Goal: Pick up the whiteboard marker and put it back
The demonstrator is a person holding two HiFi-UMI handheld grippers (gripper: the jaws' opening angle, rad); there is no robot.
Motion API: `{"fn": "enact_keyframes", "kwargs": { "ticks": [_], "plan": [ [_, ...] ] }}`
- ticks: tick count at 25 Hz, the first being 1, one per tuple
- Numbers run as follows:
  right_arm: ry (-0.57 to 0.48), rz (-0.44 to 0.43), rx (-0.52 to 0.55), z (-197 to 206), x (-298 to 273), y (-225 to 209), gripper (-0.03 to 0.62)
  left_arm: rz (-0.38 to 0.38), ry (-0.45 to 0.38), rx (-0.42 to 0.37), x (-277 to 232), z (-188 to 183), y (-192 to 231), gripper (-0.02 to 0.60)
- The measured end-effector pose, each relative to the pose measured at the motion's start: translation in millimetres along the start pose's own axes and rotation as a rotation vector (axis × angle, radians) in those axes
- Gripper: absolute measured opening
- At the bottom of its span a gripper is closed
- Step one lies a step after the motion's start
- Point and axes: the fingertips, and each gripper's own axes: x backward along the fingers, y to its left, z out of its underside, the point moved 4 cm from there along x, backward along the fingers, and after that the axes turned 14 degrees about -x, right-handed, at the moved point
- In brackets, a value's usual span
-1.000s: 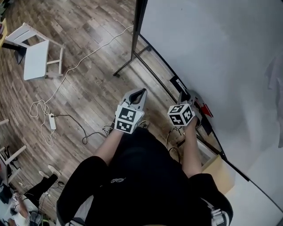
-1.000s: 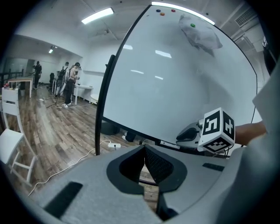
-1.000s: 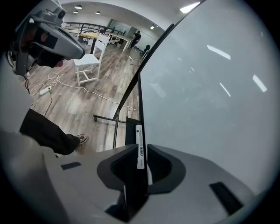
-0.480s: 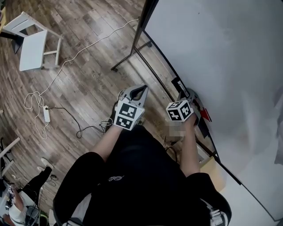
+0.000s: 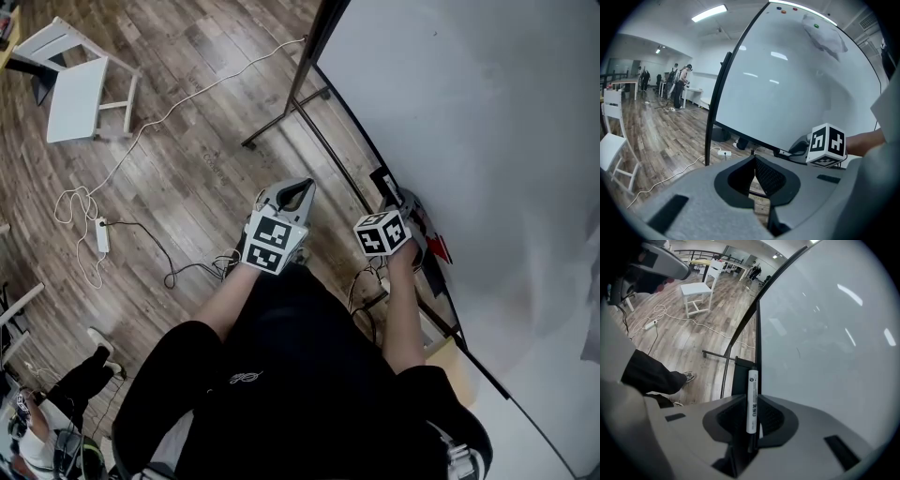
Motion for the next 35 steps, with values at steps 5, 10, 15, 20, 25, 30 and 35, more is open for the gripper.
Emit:
{"fn": "enact_keyframes", "kwargs": {
  "ticks": [5, 10, 15, 20, 25, 30, 35],
  "plan": [
    [-0.006, 0.015, -0.017, -1, 1, 1, 0.054, 0.002, -0.010, -0.005, 2, -4, -2, 0.006],
    [-0.028, 0.021, -0.024, 1, 0, 0, 0.054, 0.014, 0.016, -0.022, 1, -1, -10, 0.006],
    [-0.068, 0.010, -0.039, 1, 10, -3, 0.052, 0.007, 0.001, -0.031, 9, -9, -15, 0.006],
    [-0.177, -0.001, -0.108, 7, 28, 1, 0.052, 0.010, 0.009, -0.050, 11, 3, -27, 0.006],
    [-0.302, -0.044, -0.241, 6, 64, -2, 0.052, 0.040, -0.006, -0.082, 12, -9, -41, 0.006],
    [-0.437, -0.104, -0.431, 17, 96, -3, 0.052, 0.077, -0.033, -0.130, 8, -15, -68, 0.006],
    [-0.558, -0.122, -0.583, 34, 134, -12, 0.052, 0.116, -0.053, -0.176, 8, -28, -98, 0.006]
  ]
}}
